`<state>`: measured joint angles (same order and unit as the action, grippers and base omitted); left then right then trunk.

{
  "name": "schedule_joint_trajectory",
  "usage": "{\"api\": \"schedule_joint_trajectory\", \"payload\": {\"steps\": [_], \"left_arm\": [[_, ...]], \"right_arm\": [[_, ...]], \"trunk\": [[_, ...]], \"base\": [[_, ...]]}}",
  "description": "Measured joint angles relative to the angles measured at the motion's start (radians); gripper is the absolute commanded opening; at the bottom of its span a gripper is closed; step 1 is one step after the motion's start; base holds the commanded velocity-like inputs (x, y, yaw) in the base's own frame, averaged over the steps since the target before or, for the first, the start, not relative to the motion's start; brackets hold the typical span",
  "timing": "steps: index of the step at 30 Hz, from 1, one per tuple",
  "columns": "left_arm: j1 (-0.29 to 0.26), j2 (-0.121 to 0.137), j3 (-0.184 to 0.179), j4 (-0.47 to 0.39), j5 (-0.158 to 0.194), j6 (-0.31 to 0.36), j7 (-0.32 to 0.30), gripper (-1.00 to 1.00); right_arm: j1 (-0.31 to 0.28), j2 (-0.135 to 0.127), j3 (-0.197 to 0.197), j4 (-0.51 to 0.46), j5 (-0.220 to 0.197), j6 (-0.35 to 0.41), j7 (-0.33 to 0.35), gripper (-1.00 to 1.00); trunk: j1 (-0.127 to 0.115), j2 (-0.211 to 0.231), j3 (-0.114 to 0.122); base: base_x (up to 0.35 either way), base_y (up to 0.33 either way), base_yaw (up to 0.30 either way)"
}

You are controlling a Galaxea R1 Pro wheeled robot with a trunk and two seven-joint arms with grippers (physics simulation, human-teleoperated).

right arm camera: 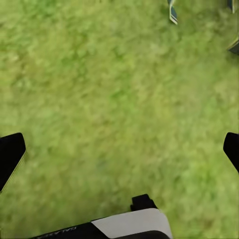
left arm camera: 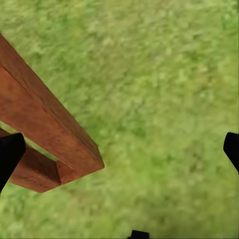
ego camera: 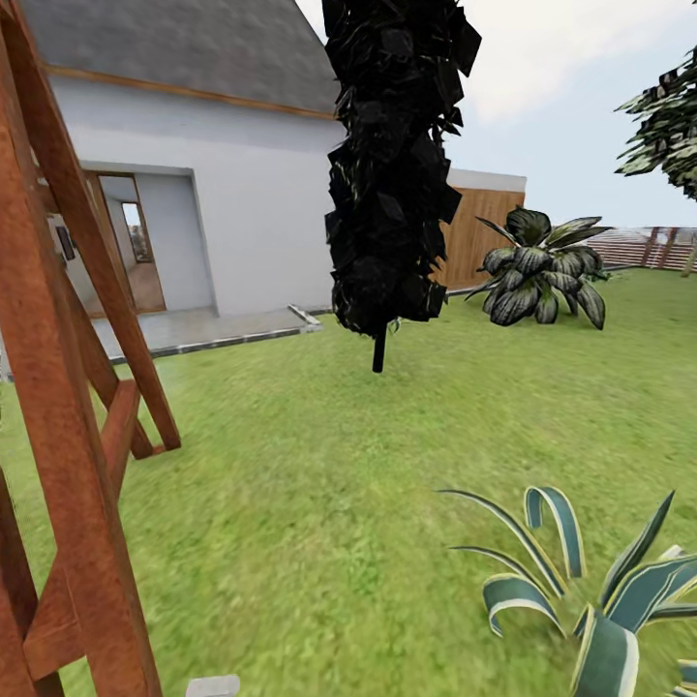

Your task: Take the three Easter eggs out of the wicker basket on the lawn in the garden, then place them on the lawn next to a single tree (choose any tree) so that all three eggs are next to the same tree and none are left in the basket.

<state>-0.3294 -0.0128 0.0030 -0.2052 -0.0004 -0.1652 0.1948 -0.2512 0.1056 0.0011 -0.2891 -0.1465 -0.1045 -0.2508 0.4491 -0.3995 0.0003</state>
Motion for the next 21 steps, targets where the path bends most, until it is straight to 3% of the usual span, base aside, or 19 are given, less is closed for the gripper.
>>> {"api": "schedule_joint_trajectory", "payload": {"steps": [11,21], "left_arm": [[0.0,0.0,0.0,0.0,0.0,0.0,0.0,1.0],[0.0,-0.001,0.0,0.0,0.0,0.0,0.0,1.0]], "right_arm": [[0.0,0.0,0.0,0.0,0.0,0.0,0.0,1.0],[0.0,0.0,0.0,0.0,0.0,0.0,0.0,1.0]], "trunk": [[0.0,0.0,0.0],[0.0,0.0,-0.002]], "base": [[0.329,-0.024,0.078],[0.299,-0.138,0.141]]}}
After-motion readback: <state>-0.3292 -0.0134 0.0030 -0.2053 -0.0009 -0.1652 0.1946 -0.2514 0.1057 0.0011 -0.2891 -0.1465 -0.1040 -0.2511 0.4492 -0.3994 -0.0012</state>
